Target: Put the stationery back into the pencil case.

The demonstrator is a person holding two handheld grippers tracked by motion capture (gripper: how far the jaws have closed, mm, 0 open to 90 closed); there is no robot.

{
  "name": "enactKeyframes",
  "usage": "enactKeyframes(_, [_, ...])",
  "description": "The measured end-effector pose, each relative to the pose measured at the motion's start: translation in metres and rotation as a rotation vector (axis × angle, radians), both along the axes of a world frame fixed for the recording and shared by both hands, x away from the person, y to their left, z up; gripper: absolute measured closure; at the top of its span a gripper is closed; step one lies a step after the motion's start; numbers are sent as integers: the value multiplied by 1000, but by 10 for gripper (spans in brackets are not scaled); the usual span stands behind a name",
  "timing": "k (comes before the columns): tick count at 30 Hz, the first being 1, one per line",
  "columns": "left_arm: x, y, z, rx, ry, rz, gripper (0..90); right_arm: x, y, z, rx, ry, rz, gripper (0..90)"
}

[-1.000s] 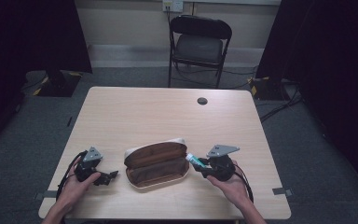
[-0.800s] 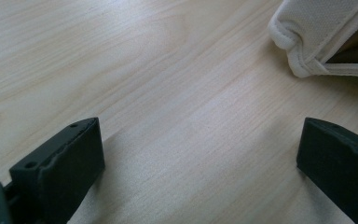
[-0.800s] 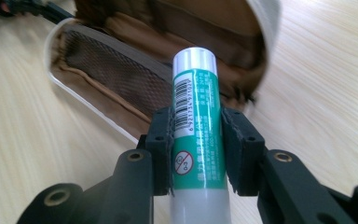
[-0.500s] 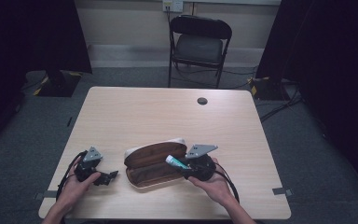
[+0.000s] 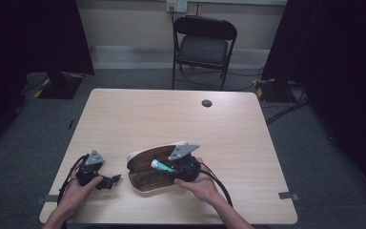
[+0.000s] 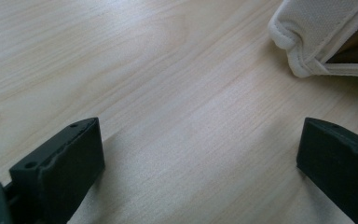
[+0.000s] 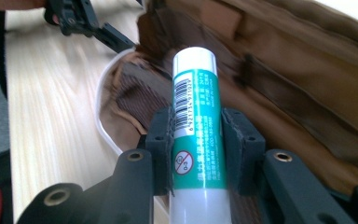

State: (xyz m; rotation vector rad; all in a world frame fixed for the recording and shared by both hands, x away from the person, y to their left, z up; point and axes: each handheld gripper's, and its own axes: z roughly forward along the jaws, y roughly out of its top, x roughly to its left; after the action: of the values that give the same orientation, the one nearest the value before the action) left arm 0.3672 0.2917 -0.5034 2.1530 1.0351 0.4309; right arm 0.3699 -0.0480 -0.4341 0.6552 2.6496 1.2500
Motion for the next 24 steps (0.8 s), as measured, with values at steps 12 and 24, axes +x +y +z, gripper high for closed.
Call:
enactKeyframes(12, [0,0,0,0,0,0,2,16,33,-10,-13,21,25,661])
enactKeyframes(24, [0,0,0,0,0,0,2,29,35,-15,-15,76,21,657])
